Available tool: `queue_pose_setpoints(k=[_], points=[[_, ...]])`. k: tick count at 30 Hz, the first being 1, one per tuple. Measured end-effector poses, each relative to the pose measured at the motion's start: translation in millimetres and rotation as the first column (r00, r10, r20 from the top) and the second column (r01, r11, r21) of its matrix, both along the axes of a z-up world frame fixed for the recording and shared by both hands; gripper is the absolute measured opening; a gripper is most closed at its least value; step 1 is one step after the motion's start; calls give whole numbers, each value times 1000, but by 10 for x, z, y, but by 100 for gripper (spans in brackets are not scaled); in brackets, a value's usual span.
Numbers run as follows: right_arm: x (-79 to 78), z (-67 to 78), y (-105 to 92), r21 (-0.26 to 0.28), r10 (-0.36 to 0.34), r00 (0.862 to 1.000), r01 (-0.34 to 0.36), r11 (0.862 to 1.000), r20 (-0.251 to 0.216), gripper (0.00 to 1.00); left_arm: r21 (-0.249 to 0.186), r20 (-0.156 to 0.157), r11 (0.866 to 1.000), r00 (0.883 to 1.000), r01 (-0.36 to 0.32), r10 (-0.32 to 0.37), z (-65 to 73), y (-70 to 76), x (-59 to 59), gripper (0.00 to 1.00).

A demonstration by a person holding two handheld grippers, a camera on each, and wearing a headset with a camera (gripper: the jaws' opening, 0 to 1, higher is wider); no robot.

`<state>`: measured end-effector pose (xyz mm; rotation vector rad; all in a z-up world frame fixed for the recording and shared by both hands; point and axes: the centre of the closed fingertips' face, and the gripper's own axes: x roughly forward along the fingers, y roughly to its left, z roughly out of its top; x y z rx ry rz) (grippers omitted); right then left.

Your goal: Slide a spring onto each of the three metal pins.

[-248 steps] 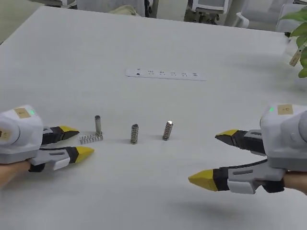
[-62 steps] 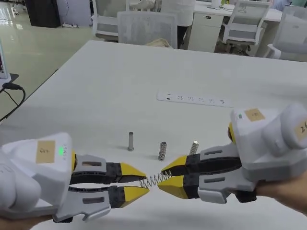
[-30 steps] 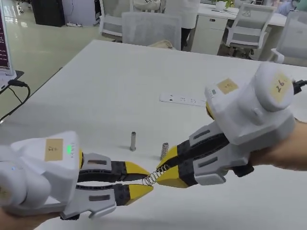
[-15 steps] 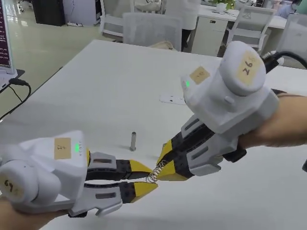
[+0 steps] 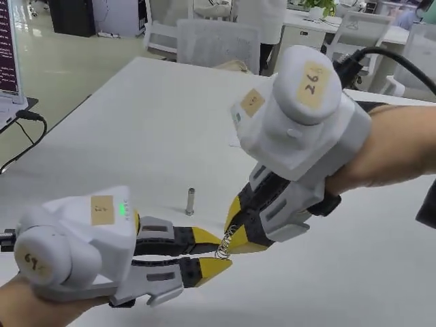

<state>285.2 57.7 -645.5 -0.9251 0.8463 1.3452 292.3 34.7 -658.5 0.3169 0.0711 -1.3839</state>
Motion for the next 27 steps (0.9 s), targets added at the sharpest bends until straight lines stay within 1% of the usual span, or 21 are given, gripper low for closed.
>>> queue_pose_setpoints(k=[5,10,14,19,23,27], points=[[-9,-28,0,-52,33,999,-34,998,-4,8,3,-5,1000,1000,1,-1,-20,-5,-5,3],[2,-54,21,-69,45,999,-45,997,-6,8,5,-11,1000,1000,-3,3,-46,-1,4,3],[9,-60,25,-69,44,999,-45,997,-11,8,5,-19,1000,1000,-9,9,-57,16,14,3],[22,-52,22,-64,40,999,-41,997,-15,8,-8,-25,1000,1000,-14,13,-50,22,28,3],[31,-71,17,-68,37,999,-39,997,-22,8,-5,-32,1000,999,-15,15,-68,20,36,3],[52,-94,26,-67,35,999,-37,997,-29,8,-6,-37,1000,999,-27,26,-87,36,66,5]])
